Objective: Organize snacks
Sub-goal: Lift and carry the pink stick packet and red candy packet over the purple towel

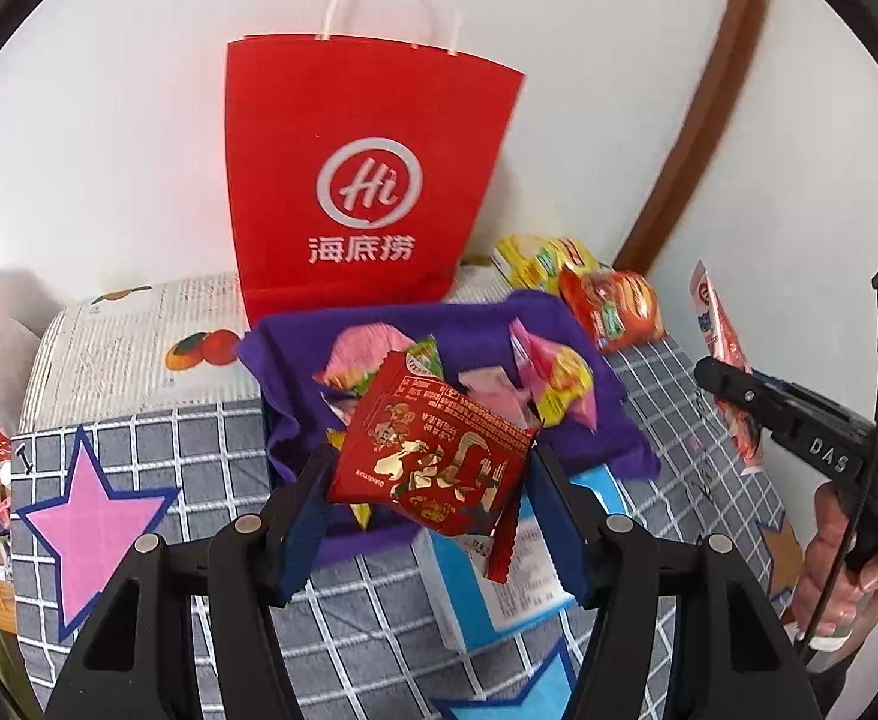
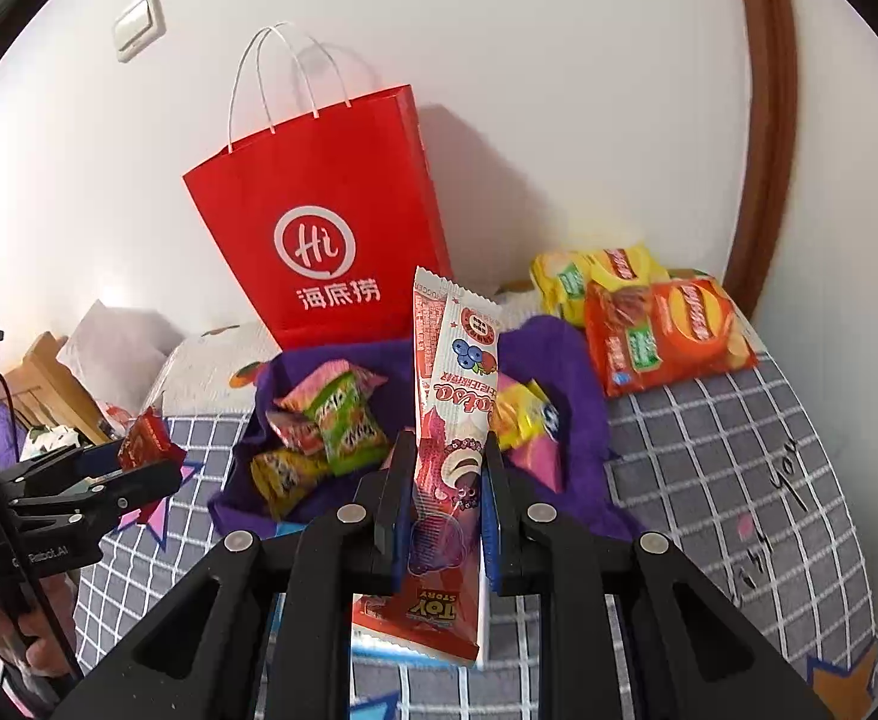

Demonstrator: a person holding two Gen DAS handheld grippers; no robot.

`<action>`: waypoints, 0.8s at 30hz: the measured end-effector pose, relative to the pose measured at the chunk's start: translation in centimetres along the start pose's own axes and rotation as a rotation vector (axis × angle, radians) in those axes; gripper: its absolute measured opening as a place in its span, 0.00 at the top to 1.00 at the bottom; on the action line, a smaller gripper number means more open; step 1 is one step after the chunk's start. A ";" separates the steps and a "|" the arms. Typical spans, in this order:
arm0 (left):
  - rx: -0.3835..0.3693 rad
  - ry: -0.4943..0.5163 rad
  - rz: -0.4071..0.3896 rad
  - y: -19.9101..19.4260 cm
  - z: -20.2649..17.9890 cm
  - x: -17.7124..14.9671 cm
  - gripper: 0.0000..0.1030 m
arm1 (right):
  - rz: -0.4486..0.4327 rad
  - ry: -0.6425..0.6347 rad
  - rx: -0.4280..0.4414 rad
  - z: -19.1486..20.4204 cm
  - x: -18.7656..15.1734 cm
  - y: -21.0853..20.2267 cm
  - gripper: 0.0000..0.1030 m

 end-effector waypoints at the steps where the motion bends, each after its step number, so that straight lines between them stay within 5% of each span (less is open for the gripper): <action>1: 0.001 -0.009 -0.001 0.2 0.3 0.4 0.41 | 0.000 -0.004 0.005 0.2 0.2 0.3 0.81; 14: 0.002 -0.083 -0.027 3.1 2.7 5.2 0.41 | 0.021 -0.050 0.070 3.7 4.9 6.1 0.81; 24: 0.019 -0.105 -0.008 6.8 4.3 5.7 0.41 | 0.112 -0.069 0.083 3.2 3.5 11.2 0.81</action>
Point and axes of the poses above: each gripper's, at about its wrist camera, not at the fingertips, and y roughly the way its jaws point, z to its left, x to its top, the point moved 7 cm from there along y, roughly the way its jaws point, and after that the axes turned 8 degrees about -x, right-handed, at the moved point
